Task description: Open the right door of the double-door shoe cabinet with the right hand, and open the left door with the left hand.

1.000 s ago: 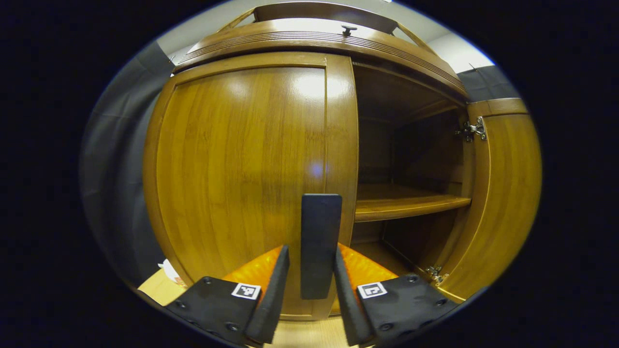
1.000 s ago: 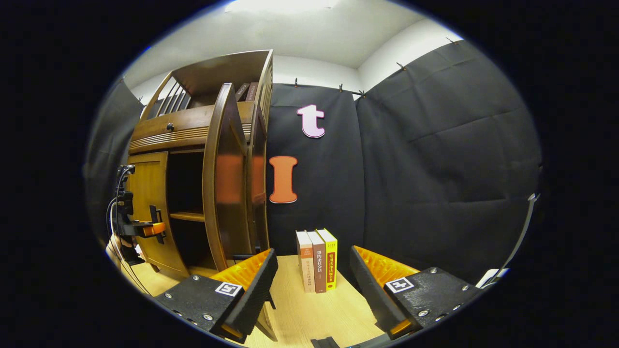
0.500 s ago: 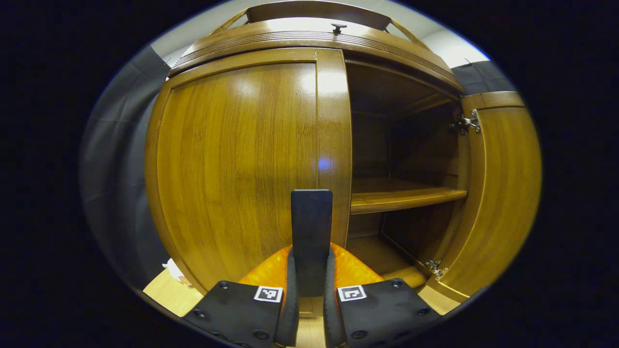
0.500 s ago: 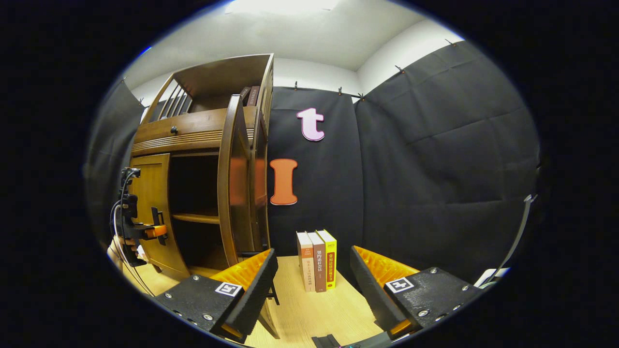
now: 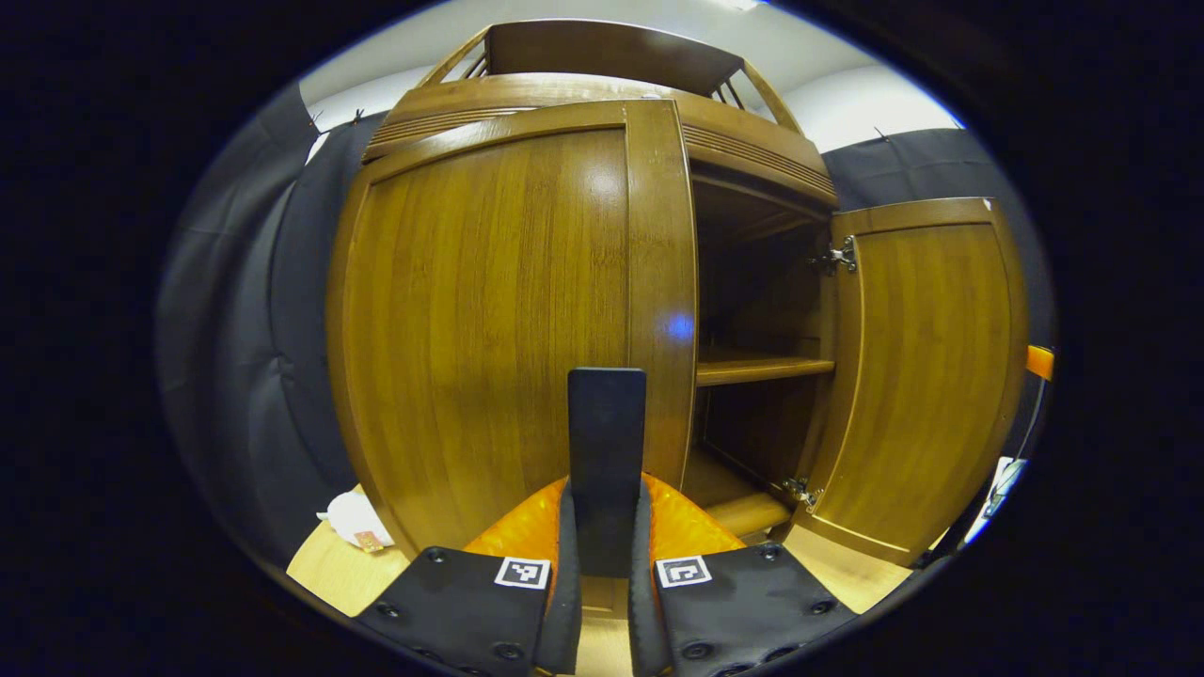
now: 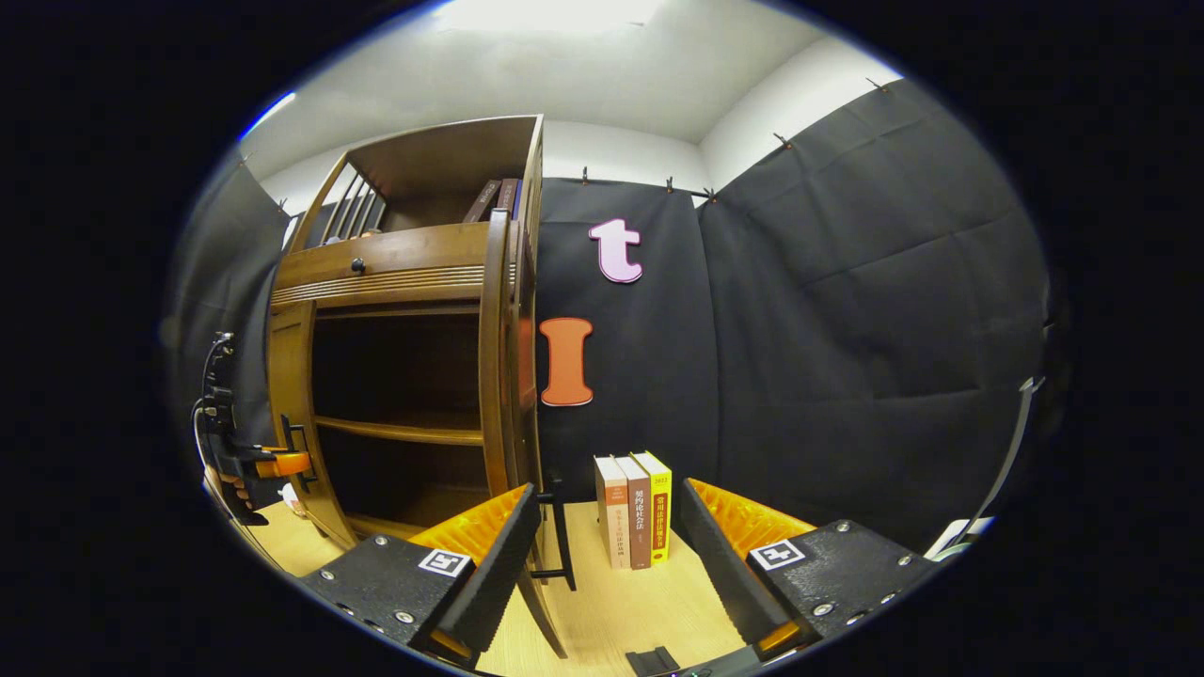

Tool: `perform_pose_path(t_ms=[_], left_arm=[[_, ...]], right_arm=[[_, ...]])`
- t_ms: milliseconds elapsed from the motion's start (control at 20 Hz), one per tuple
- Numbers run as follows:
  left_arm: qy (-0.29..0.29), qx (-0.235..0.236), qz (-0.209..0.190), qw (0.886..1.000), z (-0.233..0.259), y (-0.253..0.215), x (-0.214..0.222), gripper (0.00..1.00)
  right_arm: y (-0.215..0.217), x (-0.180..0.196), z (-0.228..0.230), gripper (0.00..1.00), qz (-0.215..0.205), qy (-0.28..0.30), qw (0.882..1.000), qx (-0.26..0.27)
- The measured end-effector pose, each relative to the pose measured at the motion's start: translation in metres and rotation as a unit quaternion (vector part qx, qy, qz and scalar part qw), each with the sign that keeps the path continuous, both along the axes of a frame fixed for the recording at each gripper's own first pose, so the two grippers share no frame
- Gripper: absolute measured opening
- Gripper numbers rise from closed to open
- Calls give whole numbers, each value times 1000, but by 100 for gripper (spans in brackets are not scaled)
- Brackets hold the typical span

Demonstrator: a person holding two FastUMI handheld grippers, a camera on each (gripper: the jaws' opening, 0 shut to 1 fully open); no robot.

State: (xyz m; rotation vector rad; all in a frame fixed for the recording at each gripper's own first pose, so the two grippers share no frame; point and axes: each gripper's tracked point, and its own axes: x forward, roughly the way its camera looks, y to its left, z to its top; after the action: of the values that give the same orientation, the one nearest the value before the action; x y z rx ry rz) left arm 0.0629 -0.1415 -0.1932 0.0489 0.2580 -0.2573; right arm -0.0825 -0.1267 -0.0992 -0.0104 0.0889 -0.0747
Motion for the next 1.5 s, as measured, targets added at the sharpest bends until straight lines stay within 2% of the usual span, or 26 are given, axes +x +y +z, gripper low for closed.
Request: perform_pose_path(t_ms=[300, 900, 950, 1100, 1250, 1400, 1500], left_arm=[[7, 0, 0, 1000, 9, 25, -33, 28], [1, 29, 36, 999, 25, 87, -80, 27], [0, 30, 38, 999, 27, 92, -84, 21], [-1, 29, 45, 999, 27, 107, -90, 20], [-7, 47, 68, 997, 35, 130, -98, 19], [-12, 62, 92, 994, 37, 162, -107, 11], [-14, 50, 98, 994, 37, 177, -108, 10]], right_arm=[[12, -6, 4, 92, 11, -6, 1000, 7], [34, -7, 5, 92, 35, -11, 999, 9], [35, -7, 4, 92, 37, -11, 999, 9], [43, -8, 6, 92, 43, -13, 999, 6], [53, -8, 8, 92, 49, -13, 999, 1], [66, -7, 12, 92, 60, -17, 998, 4], [76, -7, 12, 92, 66, -19, 998, 6]])
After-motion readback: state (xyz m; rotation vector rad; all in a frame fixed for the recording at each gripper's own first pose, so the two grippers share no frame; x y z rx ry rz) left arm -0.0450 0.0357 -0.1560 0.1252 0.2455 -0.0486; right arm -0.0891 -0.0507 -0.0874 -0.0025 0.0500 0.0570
